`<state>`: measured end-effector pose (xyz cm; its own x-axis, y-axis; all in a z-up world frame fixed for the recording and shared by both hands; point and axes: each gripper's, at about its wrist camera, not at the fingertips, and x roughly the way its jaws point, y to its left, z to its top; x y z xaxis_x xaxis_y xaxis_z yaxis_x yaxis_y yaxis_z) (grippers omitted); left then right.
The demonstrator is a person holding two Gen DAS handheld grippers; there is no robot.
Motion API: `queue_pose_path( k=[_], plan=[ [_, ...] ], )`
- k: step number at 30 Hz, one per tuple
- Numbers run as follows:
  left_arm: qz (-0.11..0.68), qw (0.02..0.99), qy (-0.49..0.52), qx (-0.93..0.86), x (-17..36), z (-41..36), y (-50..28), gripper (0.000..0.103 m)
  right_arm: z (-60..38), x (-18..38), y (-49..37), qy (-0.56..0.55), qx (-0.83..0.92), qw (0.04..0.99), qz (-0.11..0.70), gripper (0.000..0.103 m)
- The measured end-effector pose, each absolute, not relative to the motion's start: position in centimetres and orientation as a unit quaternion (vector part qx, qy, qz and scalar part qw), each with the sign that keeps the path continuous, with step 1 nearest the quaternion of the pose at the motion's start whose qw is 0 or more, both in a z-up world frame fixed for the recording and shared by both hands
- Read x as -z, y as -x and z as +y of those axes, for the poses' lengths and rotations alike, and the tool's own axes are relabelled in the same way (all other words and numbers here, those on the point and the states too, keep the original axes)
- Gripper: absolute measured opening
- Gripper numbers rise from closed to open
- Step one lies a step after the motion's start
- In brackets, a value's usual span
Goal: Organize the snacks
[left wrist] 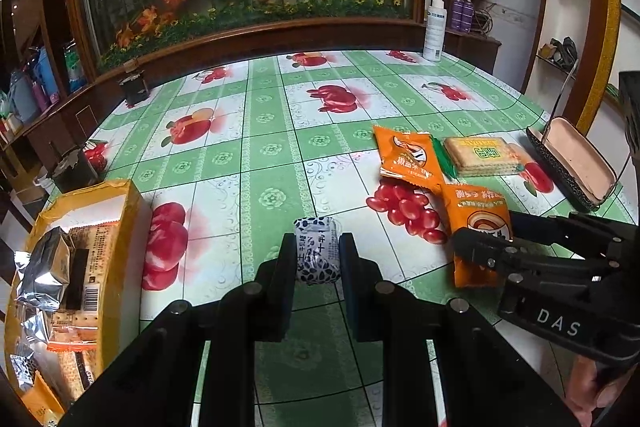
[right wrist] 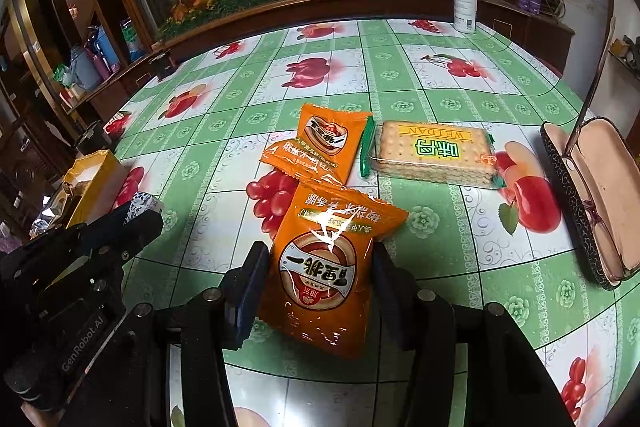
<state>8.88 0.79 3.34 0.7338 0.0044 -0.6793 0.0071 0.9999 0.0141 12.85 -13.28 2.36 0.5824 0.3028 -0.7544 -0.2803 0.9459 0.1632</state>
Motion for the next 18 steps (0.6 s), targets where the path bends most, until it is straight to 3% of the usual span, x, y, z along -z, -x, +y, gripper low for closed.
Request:
queue_pose_path(
  k=[18],
  plan=[
    [0.352, 0.936, 0.002, 0.007, -4.36, 0.93, -8.31, 0.02, -12.47, -2.51, -12.27, -0.008, -0.181, 0.888, 0.423, 0.055]
  ],
)
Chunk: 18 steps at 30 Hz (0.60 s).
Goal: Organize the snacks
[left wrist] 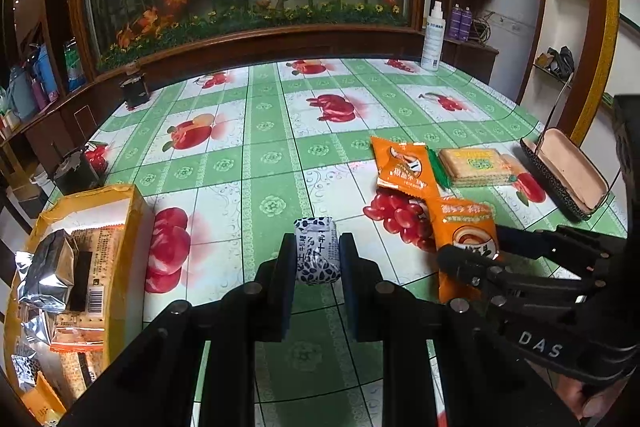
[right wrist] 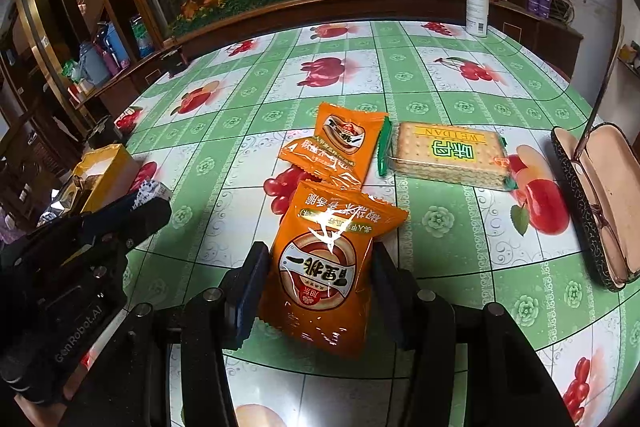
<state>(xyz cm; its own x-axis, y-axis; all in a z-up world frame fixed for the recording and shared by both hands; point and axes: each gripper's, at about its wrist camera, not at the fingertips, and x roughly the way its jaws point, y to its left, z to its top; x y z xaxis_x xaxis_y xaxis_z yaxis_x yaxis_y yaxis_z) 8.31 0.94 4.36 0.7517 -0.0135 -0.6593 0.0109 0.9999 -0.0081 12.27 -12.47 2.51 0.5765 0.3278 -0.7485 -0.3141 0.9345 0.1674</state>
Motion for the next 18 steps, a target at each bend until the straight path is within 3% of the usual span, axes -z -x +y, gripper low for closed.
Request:
queue_pose_path(
  k=[18],
  plan=[
    [0.327, 0.945, 0.018, 0.008, -6.0, 1.7, -7.2, 0.02, -11.6, -3.0, -11.3, 0.001, -0.192, 0.894, 0.405, 0.055]
  ],
)
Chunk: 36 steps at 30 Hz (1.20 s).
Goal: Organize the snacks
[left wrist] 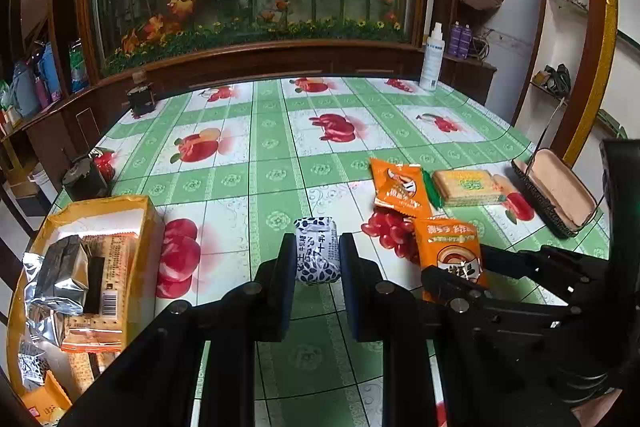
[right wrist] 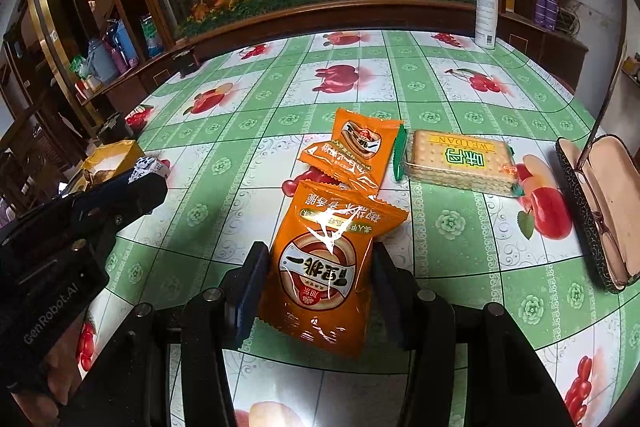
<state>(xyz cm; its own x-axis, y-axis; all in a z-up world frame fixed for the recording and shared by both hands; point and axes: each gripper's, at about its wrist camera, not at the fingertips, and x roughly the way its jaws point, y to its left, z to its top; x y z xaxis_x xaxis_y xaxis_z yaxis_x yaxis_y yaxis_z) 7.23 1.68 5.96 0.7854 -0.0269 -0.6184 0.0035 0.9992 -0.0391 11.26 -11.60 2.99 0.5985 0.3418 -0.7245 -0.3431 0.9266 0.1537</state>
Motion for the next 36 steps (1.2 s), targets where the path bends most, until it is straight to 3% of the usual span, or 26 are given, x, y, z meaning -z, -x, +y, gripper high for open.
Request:
queue_pose_path(
  k=[24, 36],
  plan=[
    [0.281, 0.957, 0.064, -0.037, -9.0, 7.4, -4.3, 0.02, -6.8, -4.6, -8.9, -0.022, -0.235, 0.892, 0.385, 0.055],
    [0.288, 0.947, 0.105, -0.095, -10.1, 14.7, -2.8, 0.02, -0.3, -5.7, -5.6, 0.019, -0.283, 0.893, 0.348, 0.056]
  ],
)
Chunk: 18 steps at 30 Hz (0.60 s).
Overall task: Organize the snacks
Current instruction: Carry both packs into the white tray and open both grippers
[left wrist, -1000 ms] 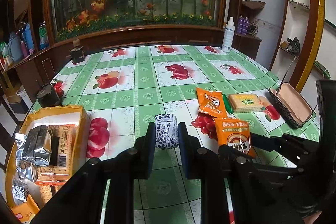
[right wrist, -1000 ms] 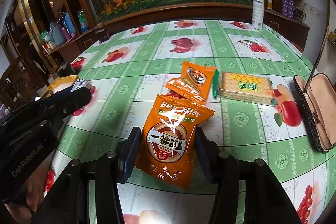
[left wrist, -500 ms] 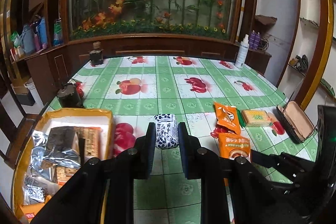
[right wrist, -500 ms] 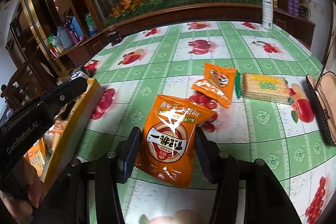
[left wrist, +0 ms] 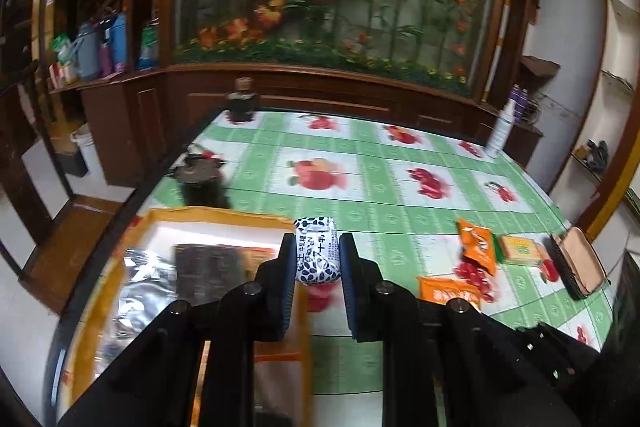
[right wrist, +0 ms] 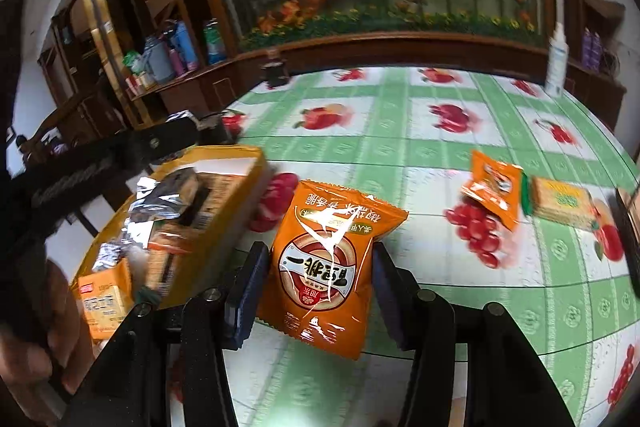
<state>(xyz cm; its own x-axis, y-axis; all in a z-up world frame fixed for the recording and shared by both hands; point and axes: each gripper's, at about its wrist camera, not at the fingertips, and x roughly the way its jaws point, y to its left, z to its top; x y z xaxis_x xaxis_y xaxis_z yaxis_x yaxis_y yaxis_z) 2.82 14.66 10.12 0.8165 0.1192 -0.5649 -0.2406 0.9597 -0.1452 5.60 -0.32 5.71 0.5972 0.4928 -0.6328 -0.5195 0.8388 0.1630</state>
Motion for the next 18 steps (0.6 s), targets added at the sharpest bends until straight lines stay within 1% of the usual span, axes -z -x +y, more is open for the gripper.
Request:
queue_pose_path(
  k=[6, 12, 18],
  plan=[
    [0.313, 0.927, 0.137, -0.151, -9.3, 20.4, -2.8, 0.02, 3.2, -5.8, -3.0, 0.059, -0.322, 0.887, 0.326, 0.056],
    [0.35, 0.906, 0.164, -0.173, -7.3, 24.6, -3.1, 0.02, 6.7, -5.7, 0.3, 0.105, -0.376, 0.871, 0.298, 0.056],
    [0.374, 0.896, 0.167, -0.174, -6.0, 25.1, -3.8, 0.02, 9.9, -4.1, 0.7, 0.136, -0.405, 0.849, 0.31, 0.056]
  ],
)
